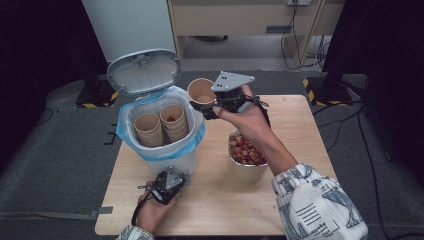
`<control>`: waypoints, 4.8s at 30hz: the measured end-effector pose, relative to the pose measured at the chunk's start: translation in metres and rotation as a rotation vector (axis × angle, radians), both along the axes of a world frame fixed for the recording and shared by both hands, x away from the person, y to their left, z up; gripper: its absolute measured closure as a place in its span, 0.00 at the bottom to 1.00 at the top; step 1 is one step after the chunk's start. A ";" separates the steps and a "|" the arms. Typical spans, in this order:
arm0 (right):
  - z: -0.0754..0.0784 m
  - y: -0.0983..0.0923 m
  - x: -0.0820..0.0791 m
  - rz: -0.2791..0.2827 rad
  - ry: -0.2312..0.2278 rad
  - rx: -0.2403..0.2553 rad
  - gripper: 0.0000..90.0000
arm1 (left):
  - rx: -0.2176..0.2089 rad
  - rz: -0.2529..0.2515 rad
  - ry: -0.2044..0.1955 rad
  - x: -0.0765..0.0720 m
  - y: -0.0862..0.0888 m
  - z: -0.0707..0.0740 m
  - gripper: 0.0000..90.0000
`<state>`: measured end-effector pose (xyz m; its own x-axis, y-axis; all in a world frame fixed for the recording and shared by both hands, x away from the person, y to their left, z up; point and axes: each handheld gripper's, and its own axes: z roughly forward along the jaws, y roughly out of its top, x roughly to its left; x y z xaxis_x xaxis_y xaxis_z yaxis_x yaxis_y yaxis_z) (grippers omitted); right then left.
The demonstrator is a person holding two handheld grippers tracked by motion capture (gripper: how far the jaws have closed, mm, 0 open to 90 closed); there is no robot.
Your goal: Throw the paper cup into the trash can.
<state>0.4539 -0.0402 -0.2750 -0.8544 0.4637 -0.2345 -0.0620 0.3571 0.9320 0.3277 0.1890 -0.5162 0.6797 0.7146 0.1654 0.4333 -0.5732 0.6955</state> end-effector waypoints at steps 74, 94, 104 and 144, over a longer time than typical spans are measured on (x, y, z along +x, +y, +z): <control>-0.039 0.081 -0.001 0.131 0.180 -0.051 0.31 | -0.002 -0.002 0.001 0.000 0.000 0.000 1.00; -0.041 0.085 -0.003 0.118 0.261 -0.022 0.08 | -0.001 -0.002 0.002 0.000 0.000 0.000 1.00; -0.040 0.086 -0.006 0.122 0.256 0.003 0.05 | -0.003 -0.001 0.000 0.000 0.000 0.000 1.00; -0.041 0.082 -0.007 0.225 0.338 0.029 0.56 | -0.002 -0.001 0.002 0.000 0.000 0.000 1.00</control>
<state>0.4471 0.0413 -0.3162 -0.9621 0.2582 0.0877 0.1762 0.3432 0.9226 0.3278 0.1892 -0.5161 0.6811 0.7139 0.1628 0.4339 -0.5726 0.6956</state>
